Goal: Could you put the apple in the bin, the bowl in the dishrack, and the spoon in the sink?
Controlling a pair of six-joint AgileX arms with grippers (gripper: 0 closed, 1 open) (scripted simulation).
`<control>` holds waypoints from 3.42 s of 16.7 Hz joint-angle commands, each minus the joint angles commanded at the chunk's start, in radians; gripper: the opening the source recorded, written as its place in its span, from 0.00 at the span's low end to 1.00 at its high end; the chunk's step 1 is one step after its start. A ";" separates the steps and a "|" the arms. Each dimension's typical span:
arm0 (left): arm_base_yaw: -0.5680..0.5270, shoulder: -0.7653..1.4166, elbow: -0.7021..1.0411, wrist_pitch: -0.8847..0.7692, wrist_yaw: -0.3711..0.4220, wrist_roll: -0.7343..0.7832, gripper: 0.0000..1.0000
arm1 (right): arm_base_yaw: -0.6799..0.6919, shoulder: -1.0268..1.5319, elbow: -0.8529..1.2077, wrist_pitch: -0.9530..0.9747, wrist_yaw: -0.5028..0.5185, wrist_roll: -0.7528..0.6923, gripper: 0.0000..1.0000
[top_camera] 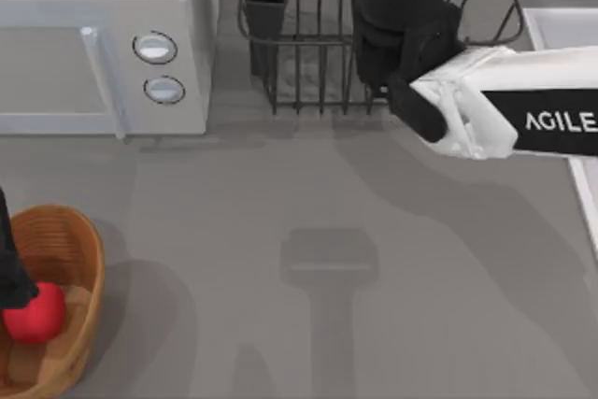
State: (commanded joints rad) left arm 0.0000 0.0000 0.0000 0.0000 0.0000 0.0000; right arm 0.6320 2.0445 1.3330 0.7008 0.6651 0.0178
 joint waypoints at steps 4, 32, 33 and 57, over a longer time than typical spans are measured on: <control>0.000 0.000 0.000 0.000 0.000 0.000 1.00 | 0.000 0.000 0.000 0.000 0.000 0.000 0.38; 0.000 0.000 0.000 0.000 0.000 0.000 1.00 | -0.195 -0.526 -0.484 -0.142 -0.318 0.015 1.00; 0.000 0.000 0.000 0.000 0.000 0.000 1.00 | -0.227 -0.629 -0.565 -0.175 -0.360 0.014 1.00; 0.000 0.000 0.000 0.000 0.000 0.000 1.00 | -0.634 -2.028 -1.319 -0.711 -0.665 -0.018 1.00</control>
State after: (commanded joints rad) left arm 0.0000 0.0000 0.0000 0.0000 0.0000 0.0000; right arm -0.0022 0.0160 0.0145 -0.0102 0.0004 0.0000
